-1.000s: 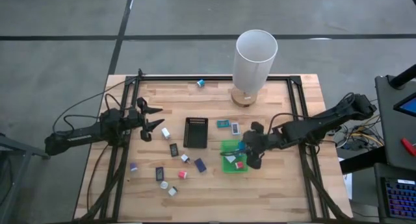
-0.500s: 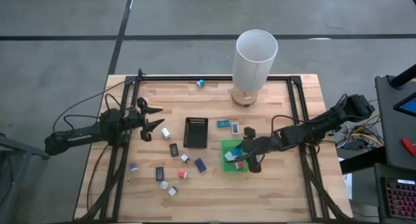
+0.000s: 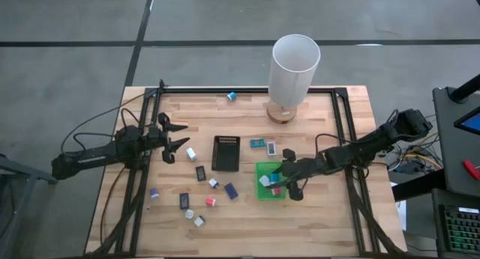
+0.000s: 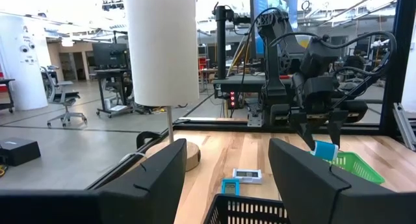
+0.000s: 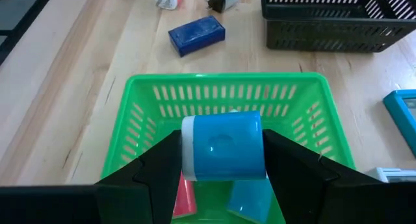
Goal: Pick & Place Office items
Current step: Put the bottom blue charger adapter into the green bin, then put the blue charger adapter into the green bin
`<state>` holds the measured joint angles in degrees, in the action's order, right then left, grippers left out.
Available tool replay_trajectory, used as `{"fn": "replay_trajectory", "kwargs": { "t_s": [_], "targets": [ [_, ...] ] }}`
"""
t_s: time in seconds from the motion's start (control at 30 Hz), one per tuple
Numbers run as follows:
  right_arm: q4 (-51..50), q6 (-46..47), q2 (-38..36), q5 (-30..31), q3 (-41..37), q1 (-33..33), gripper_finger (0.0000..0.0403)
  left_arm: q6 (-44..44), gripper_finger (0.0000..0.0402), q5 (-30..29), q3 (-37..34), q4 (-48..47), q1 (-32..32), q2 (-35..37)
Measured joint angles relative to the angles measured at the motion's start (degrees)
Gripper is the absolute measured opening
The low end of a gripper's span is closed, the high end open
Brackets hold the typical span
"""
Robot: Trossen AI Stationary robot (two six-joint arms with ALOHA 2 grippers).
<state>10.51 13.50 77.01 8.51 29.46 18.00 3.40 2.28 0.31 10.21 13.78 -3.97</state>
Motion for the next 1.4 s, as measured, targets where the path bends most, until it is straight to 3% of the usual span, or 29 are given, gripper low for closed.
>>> {"fn": "replay_trajectory", "kwargs": {
  "t_s": [0.37, 0.87, 1.13, 1.4],
  "targets": [
    [2.5, 0.0, 0.0, 0.0, -1.3, 0.0, 0.0201, 0.0, 0.0225, 0.0, 0.0, 0.0, 0.0, 0.0],
    [2.5, -0.2, 0.0, 0.7, -0.8, 0.0, 0.0269, 0.0, 0.0225, 0.0, 0.0, 0.0, 0.0, 0.0],
    [2.8, -0.6, -1.5, 7.9, 1.8, 0.0, 0.0264, 0.0, 0.0225, 0.0, 0.0, 0.0, 0.0, 0.0],
    [5.0, -0.2, -1.0, 9.9, 3.1, -1.2, 0.0262, 0.0, 0.0225, 0.0, 0.0, 0.0, 0.0, 0.0]
  ]
}}
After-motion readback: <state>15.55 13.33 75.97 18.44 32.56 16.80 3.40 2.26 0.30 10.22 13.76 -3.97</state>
